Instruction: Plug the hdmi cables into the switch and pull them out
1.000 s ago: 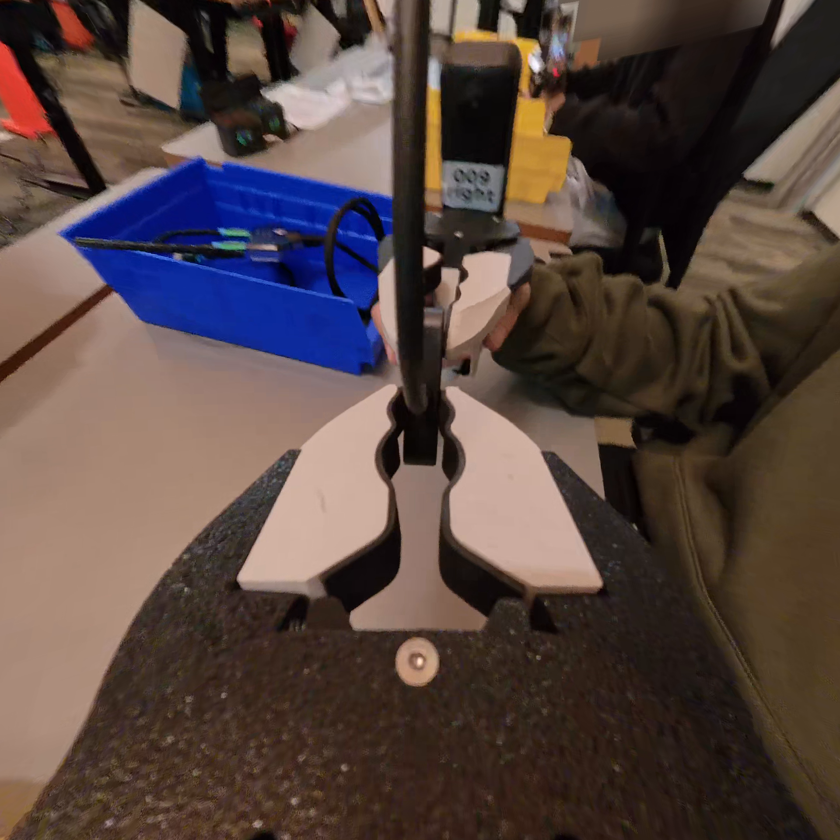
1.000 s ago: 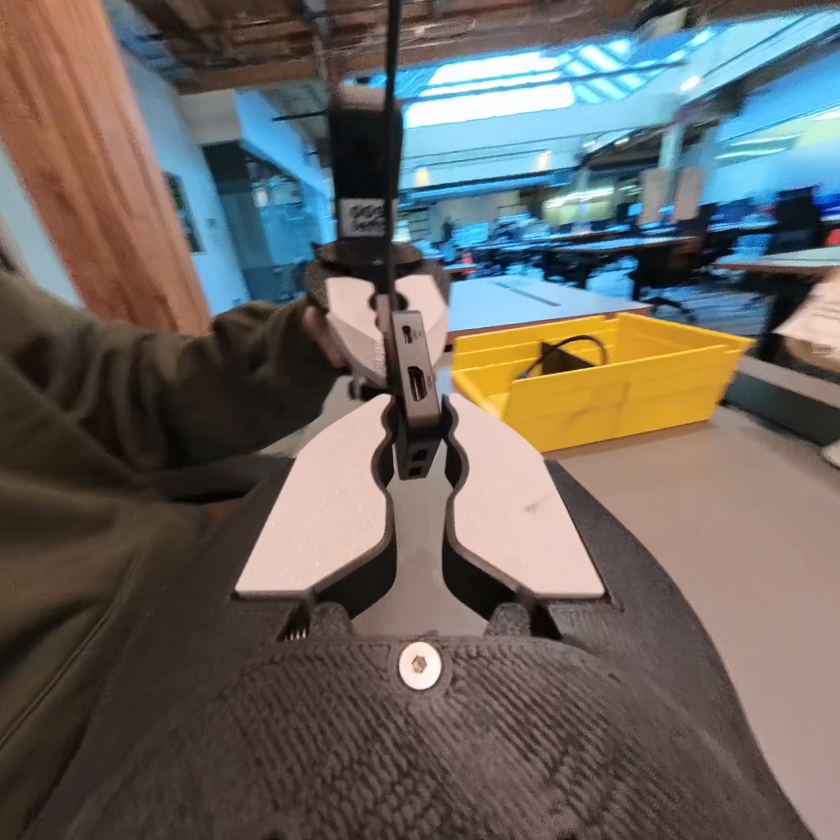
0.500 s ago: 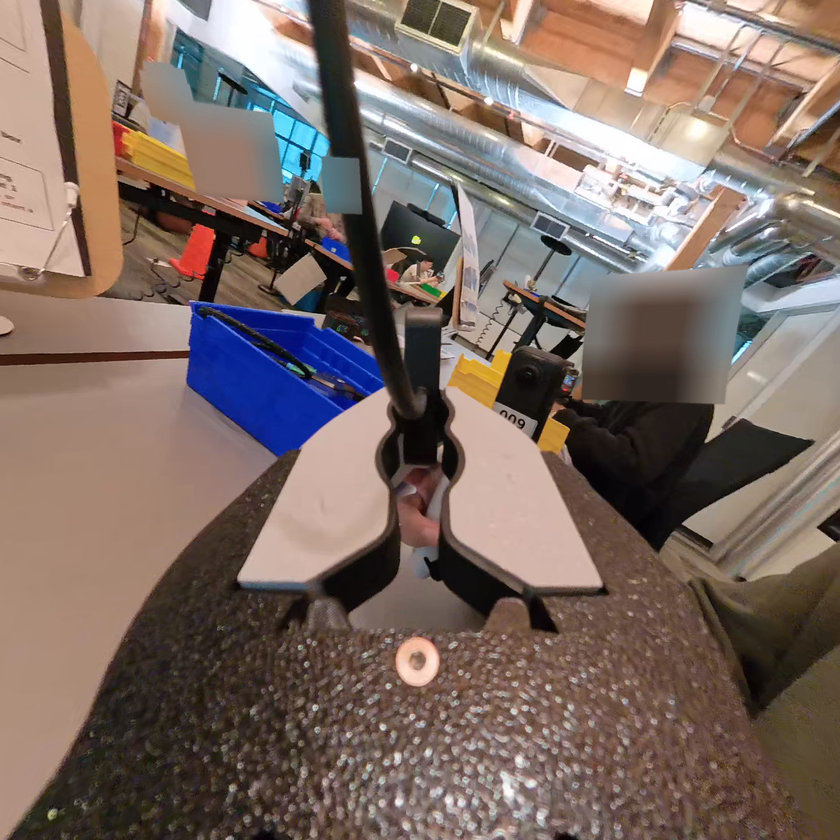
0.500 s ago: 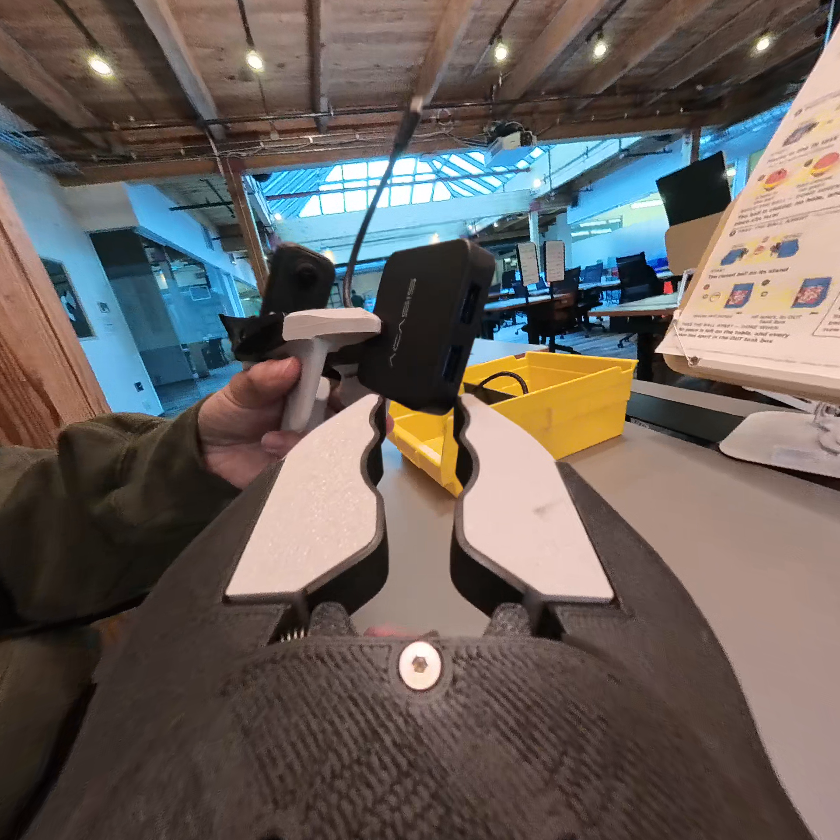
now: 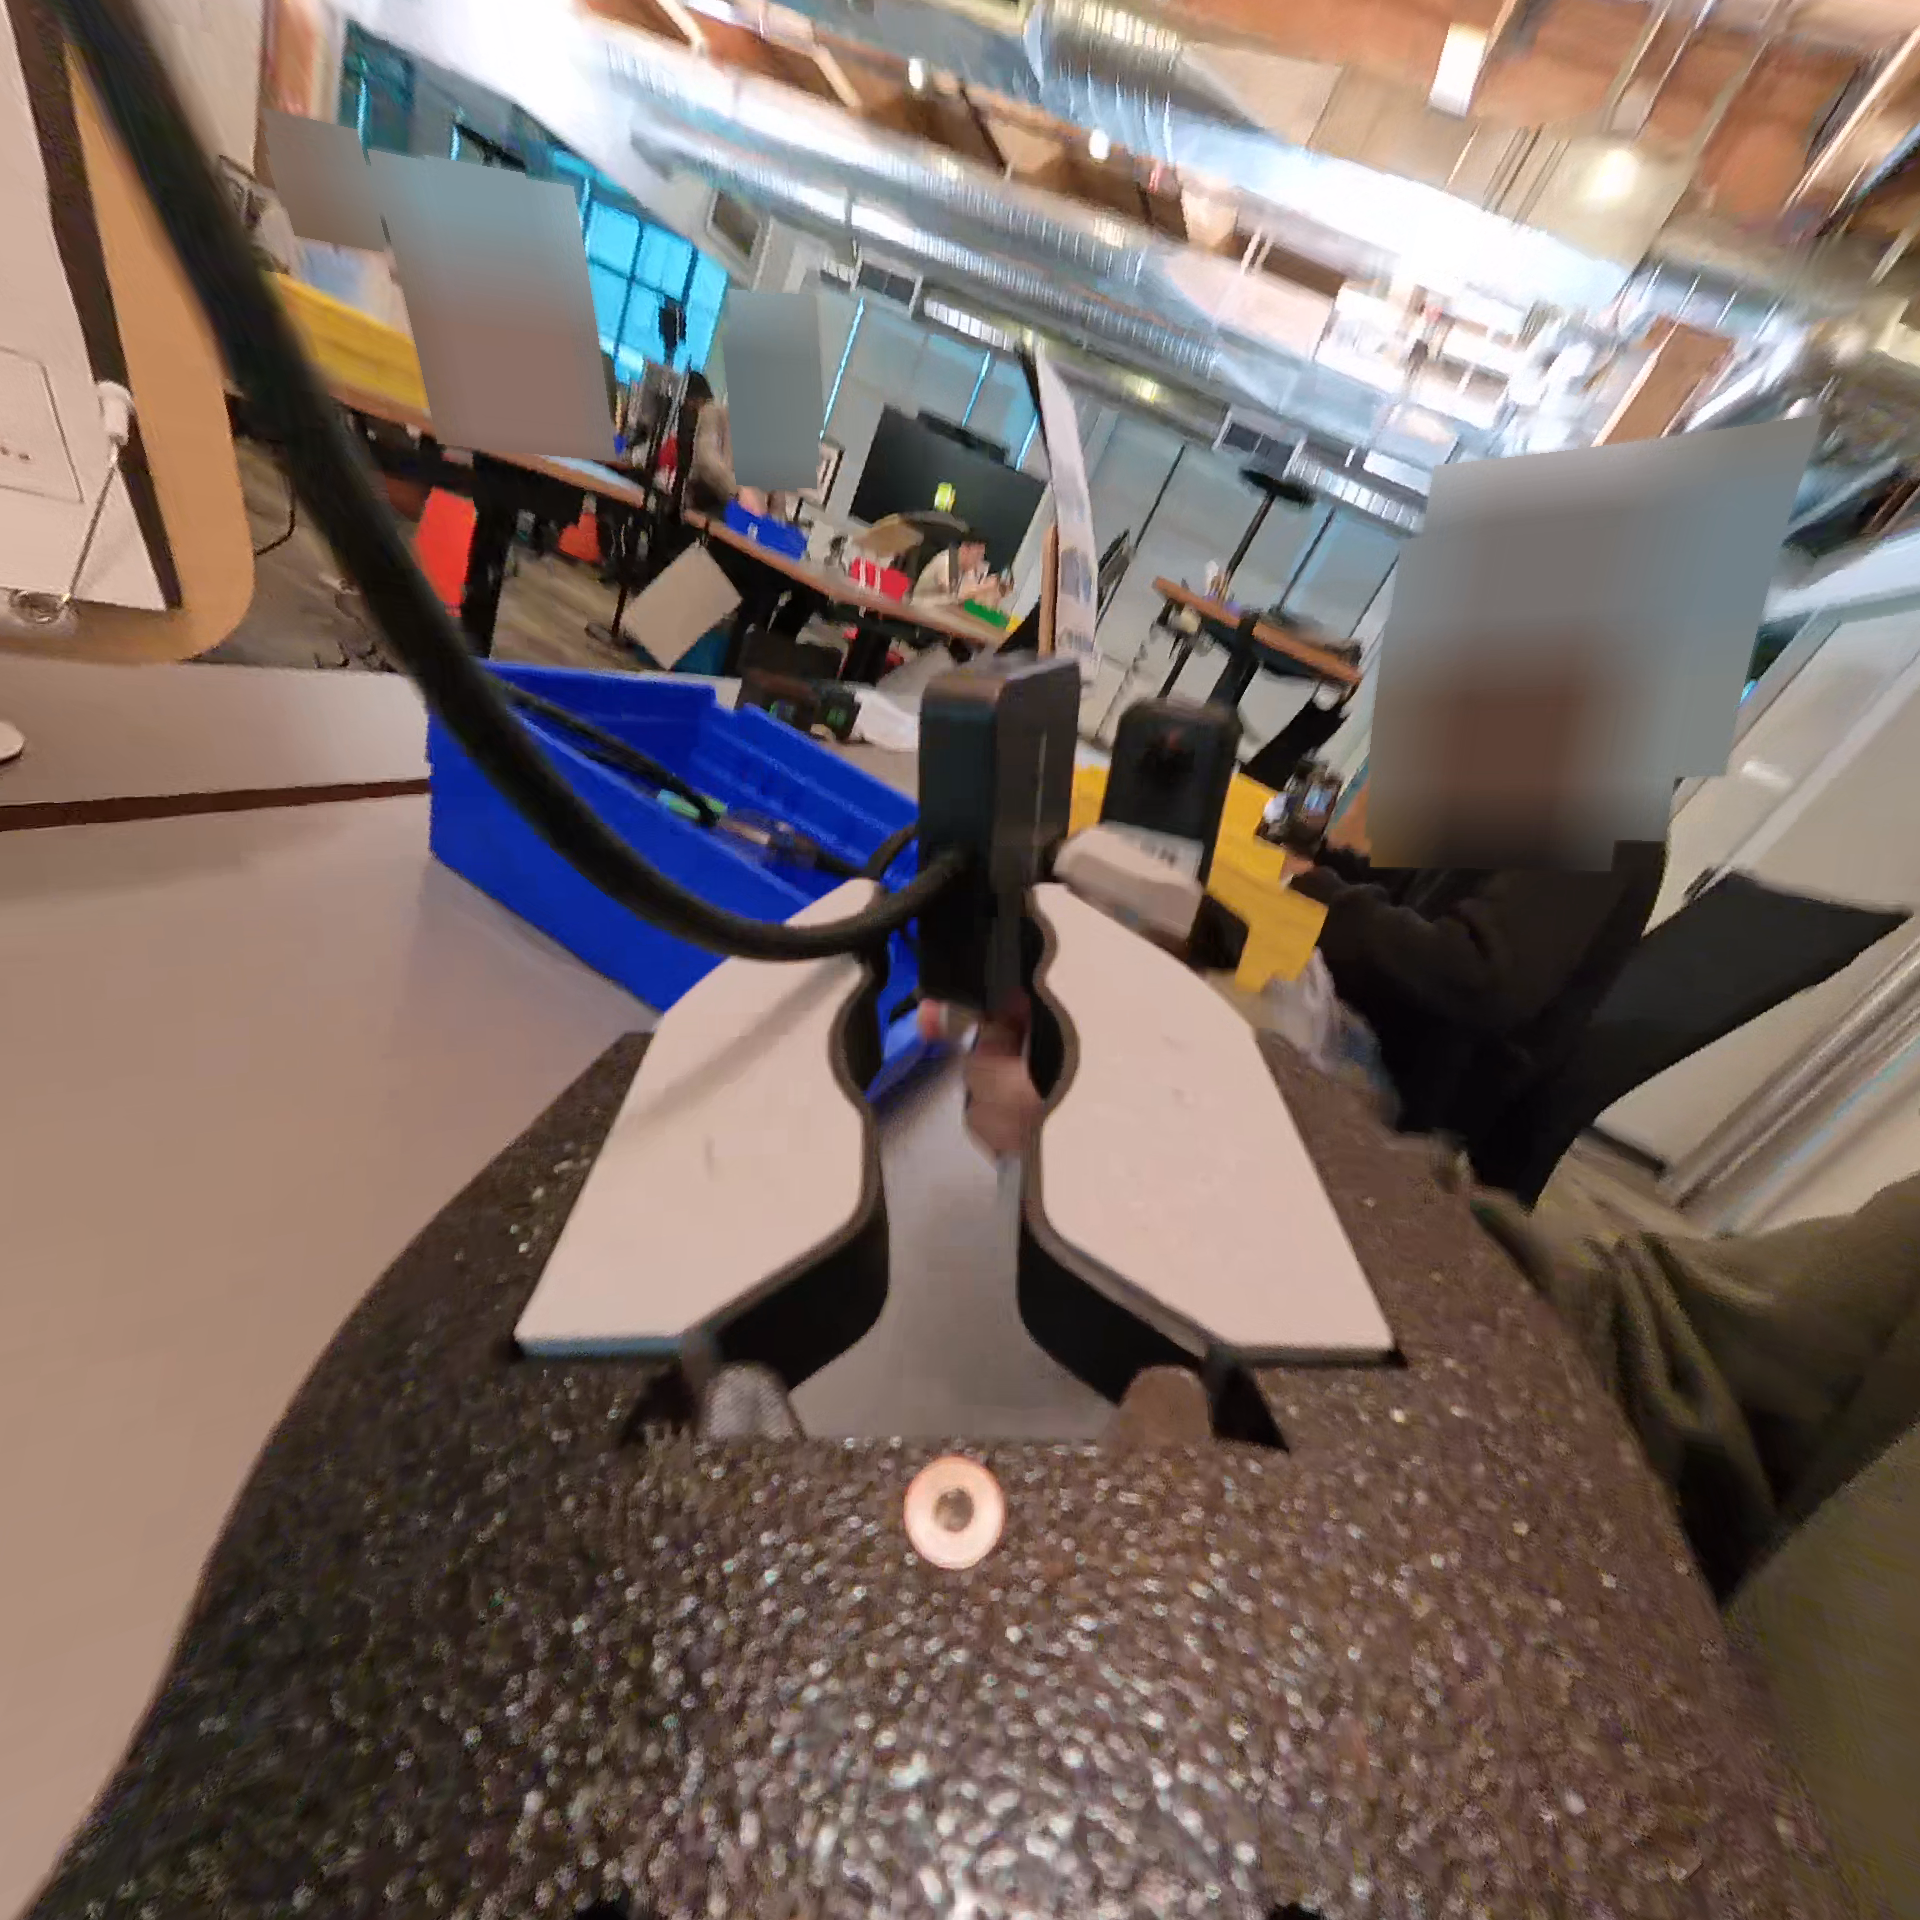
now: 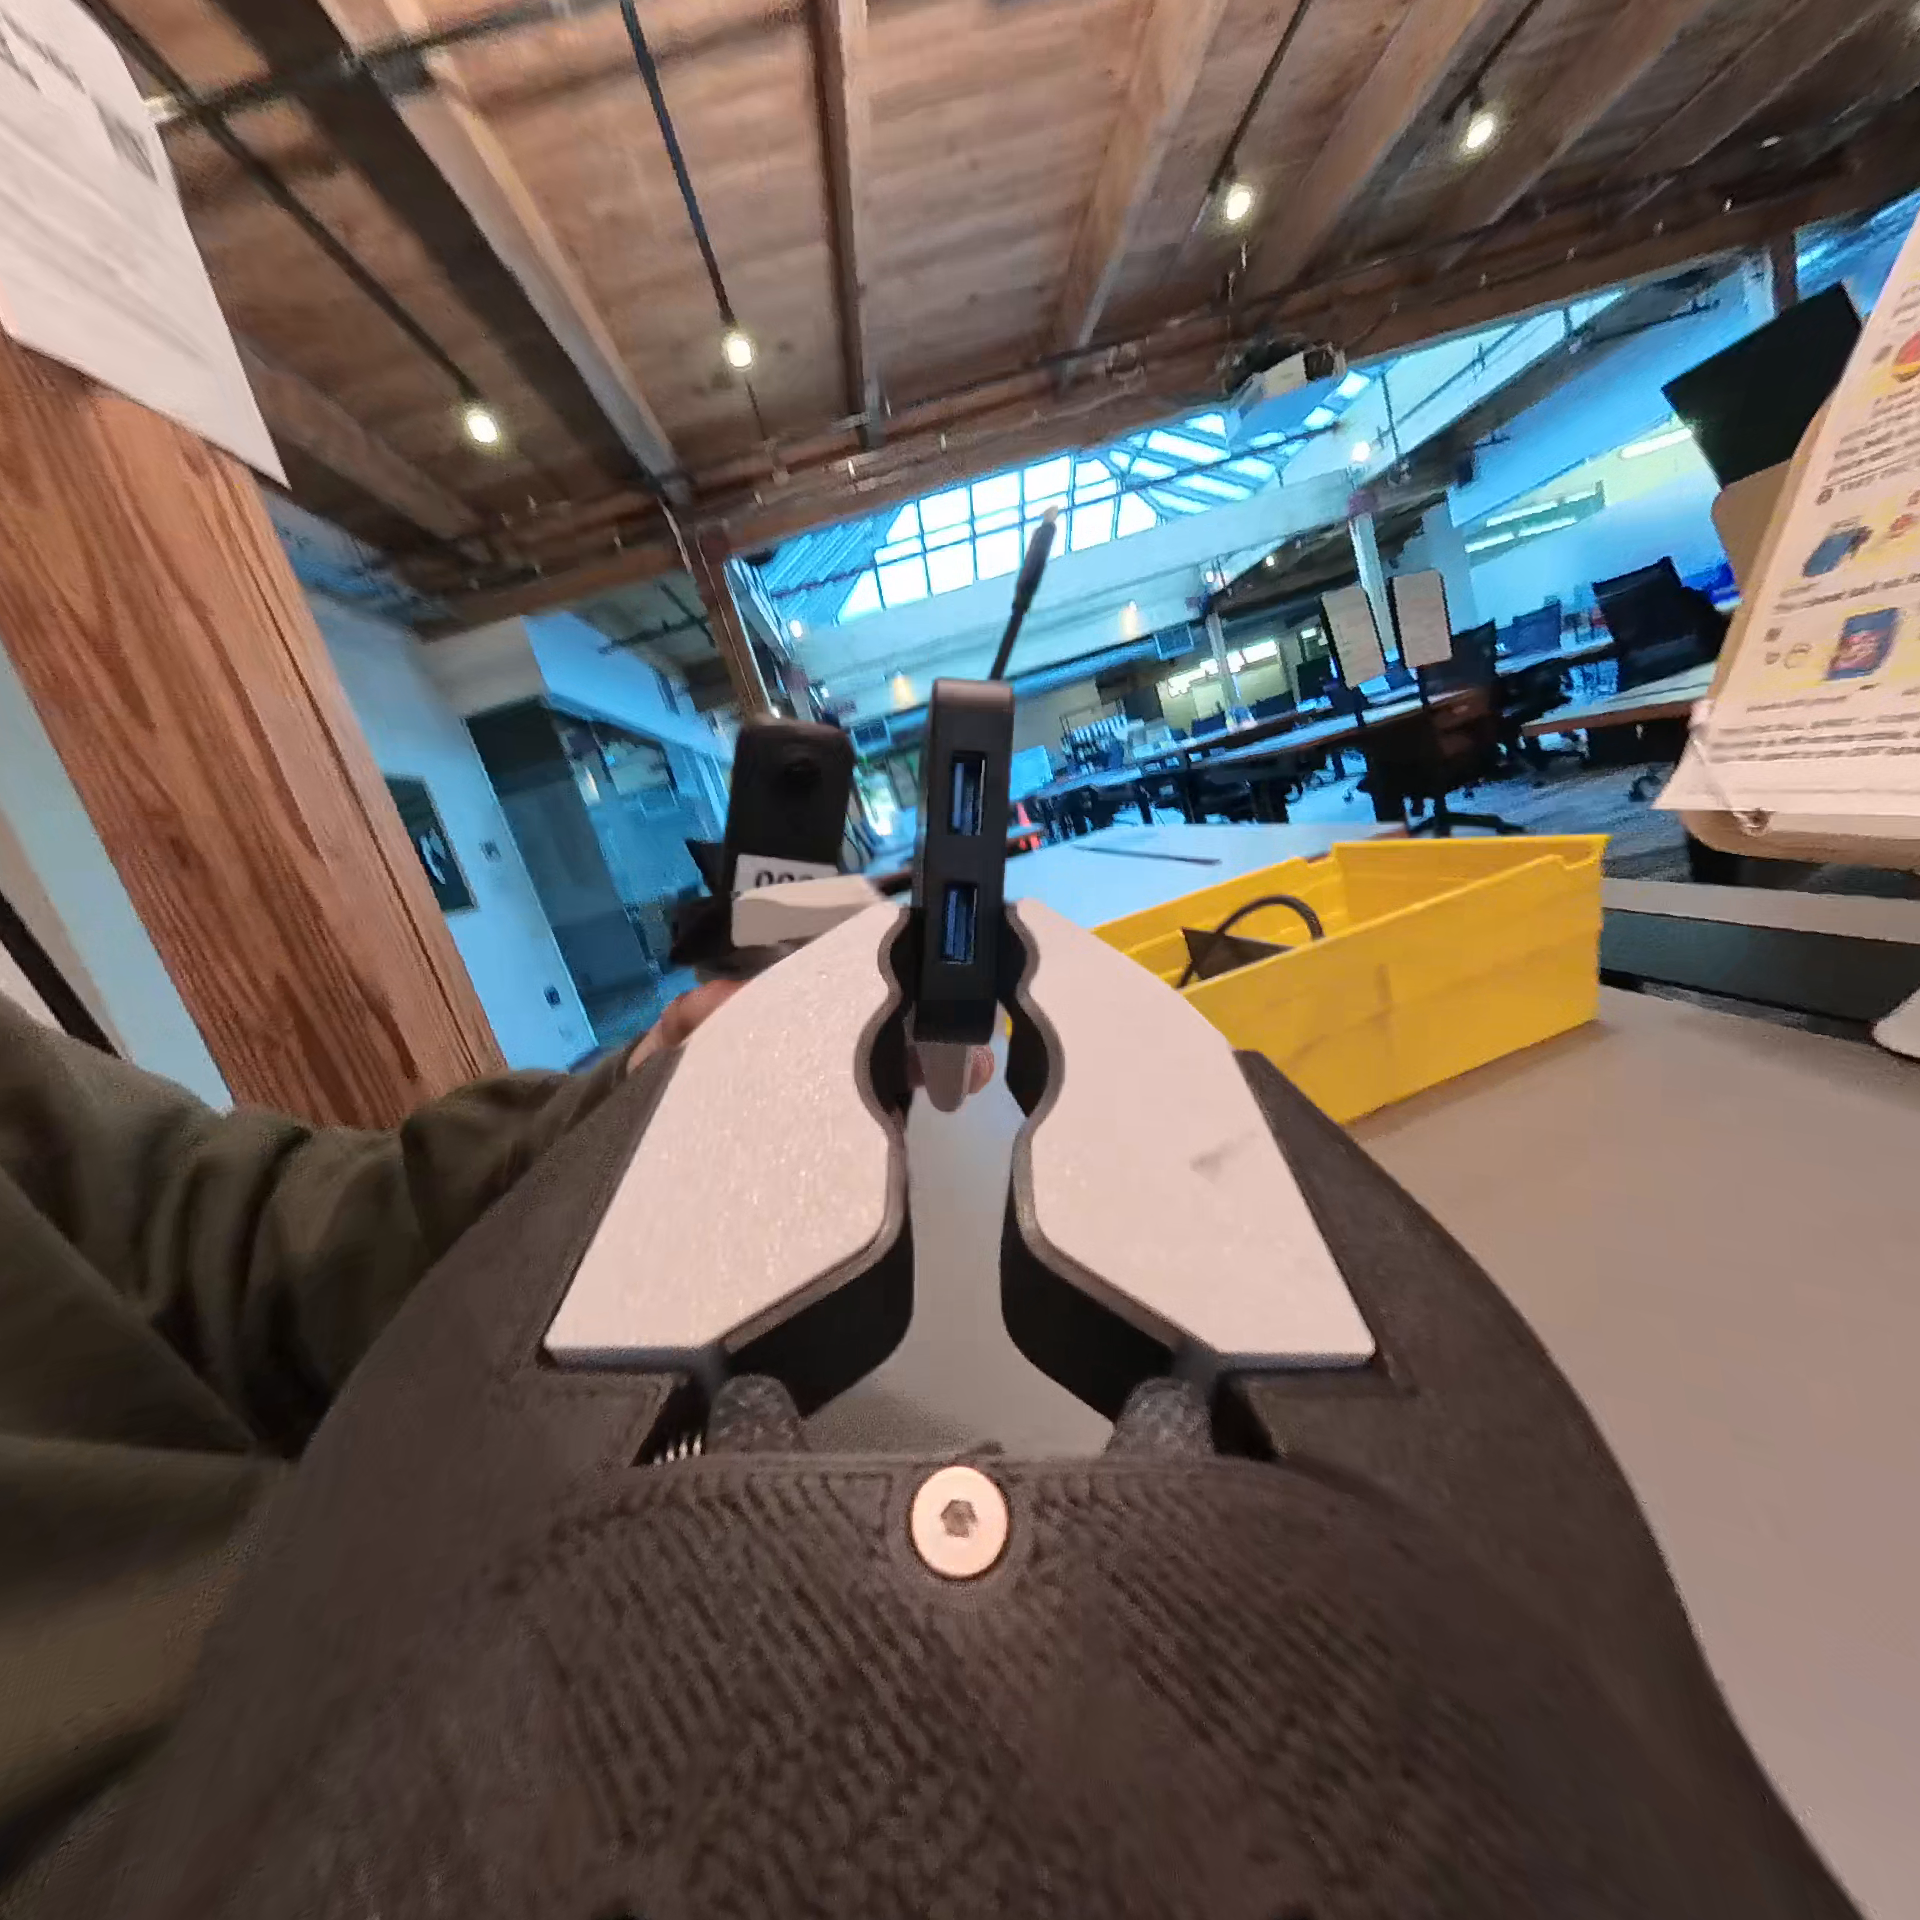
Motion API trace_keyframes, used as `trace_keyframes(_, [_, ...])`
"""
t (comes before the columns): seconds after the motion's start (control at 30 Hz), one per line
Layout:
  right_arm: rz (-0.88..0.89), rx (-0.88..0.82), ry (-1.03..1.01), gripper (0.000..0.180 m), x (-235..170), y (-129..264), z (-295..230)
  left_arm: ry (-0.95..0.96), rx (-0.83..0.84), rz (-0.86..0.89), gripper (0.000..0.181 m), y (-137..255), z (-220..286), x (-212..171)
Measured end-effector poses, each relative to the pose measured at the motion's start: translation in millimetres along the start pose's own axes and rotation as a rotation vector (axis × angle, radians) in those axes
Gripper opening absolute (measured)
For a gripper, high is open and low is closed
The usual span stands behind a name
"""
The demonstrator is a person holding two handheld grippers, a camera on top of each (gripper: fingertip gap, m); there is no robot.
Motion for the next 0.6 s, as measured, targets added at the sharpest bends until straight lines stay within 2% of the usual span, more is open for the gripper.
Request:
trace_keyframes(0.1, [-0.094, 0.034, 0.014, 0.014, 15, 19, 2, -0.236, 0.068, -0.122, 0.03, 16, -1, 1])
trace_keyframes(0.13, [-0.128, 0.034, 0.012, 0.014, 19, 26, 4, -0.341, 0.125, -0.165, 0.038, 23, -3, 5])
trace_keyframes(0.2, [-0.196, 0.029, -0.01, 0.014, 23, 38, 7, -0.547, 0.271, -0.237, 0.052, 38, -7, 21])
trace_keyframes(0.27, [-0.251, 0.037, -0.054, 0.014, 23, 46, 10, -0.729, 0.311, -0.256, 0.056, 46, 2, 41])
trace_keyframes(0.33, [-0.321, 0.057, -0.101, 0.014, 18, 47, 12, -0.889, 0.249, -0.305, 0.055, 42, 19, 57])
trace_keyframes(0.4, [-0.36, 0.098, -0.151, 0.014, 13, 44, 12, -1.021, 0.154, -0.432, 0.059, 29, 34, 61])
trace_keyframes(0.53, [-0.406, 0.171, -0.249, 0.014, 1, 31, 9, -1.337, 0.007, -0.702, 0.073, 1, 43, 44])
trace_keyframes(0.6, [-0.416, 0.179, -0.3, 0.014, -6, 26, 10, -1.427, -0.058, -0.771, 0.076, -10, 43, 28])
Point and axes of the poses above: each gripper's, where its closed fingertips meet, y back along the fingers, x out of its top, z = x × y across the jaws, the point moved 10 cm from there along y, back along the fingers, and after that the axes turned 4 degrees about x, right-handed, at the moved point
